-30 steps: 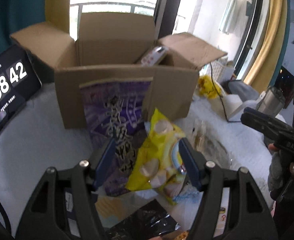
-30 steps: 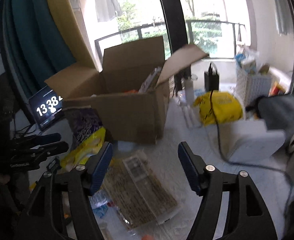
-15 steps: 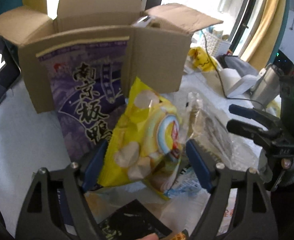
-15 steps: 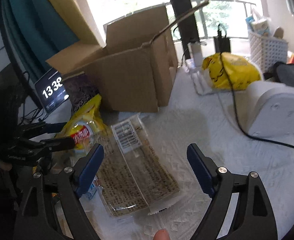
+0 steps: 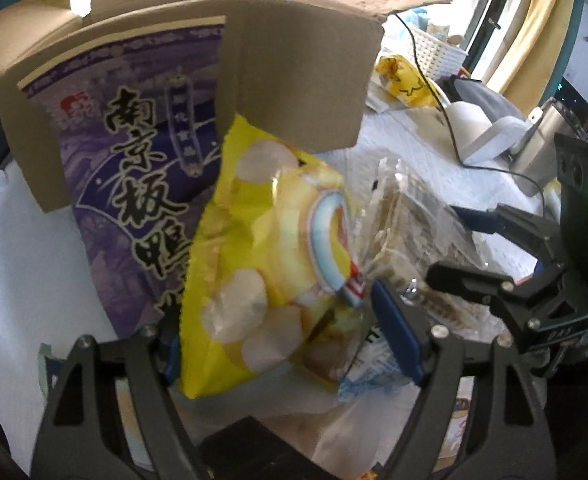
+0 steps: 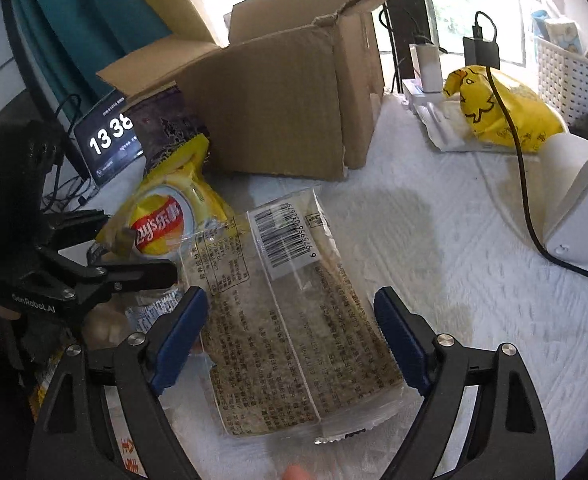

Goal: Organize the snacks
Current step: 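Grasp the yellow chip bag with the left tool while the right tool grasps the clear cracker package, then lift the yellow chip bag and cracker package and carry them toward the box, then open the left tool over the box while the right tool releases the cracker package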

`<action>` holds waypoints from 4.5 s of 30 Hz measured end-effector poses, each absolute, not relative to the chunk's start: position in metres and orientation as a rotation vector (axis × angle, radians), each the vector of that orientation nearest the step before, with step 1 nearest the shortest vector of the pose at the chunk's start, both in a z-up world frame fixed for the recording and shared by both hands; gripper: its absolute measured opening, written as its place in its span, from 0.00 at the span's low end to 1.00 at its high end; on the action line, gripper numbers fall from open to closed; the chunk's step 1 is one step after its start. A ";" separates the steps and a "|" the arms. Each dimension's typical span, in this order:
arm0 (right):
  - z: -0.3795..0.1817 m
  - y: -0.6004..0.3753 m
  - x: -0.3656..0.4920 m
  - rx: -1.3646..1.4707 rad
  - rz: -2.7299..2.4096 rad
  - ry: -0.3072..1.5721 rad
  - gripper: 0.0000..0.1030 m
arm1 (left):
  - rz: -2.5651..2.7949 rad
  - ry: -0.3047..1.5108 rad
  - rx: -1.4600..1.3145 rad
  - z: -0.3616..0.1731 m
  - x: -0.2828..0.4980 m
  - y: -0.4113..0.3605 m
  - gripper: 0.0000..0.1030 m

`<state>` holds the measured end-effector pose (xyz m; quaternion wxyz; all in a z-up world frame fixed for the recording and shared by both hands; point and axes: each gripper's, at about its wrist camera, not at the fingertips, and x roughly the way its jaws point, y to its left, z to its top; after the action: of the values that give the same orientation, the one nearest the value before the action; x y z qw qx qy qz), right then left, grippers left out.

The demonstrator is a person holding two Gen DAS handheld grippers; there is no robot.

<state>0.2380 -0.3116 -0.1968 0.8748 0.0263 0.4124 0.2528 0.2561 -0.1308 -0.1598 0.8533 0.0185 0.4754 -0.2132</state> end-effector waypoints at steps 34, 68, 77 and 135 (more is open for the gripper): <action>-0.116 -0.346 0.200 -0.017 0.305 0.598 0.11 | -0.421 0.781 -0.019 -0.104 0.222 -0.083 0.52; -0.010 -0.289 0.214 -0.167 0.331 0.380 0.09 | -0.290 0.476 -0.024 0.001 0.230 -0.005 0.52; 0.007 -0.273 0.240 -0.183 0.360 0.331 0.09 | -0.283 0.427 -0.014 0.014 0.259 -0.007 0.52; -0.002 -0.245 0.291 -0.171 0.250 0.362 0.27 | -0.285 0.449 -0.106 0.012 0.305 -0.016 0.73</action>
<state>0.2906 -0.2454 -0.0020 0.9723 -0.0848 0.1793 0.1238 0.3053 -0.0159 0.0117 0.9635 -0.0523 0.2215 -0.1409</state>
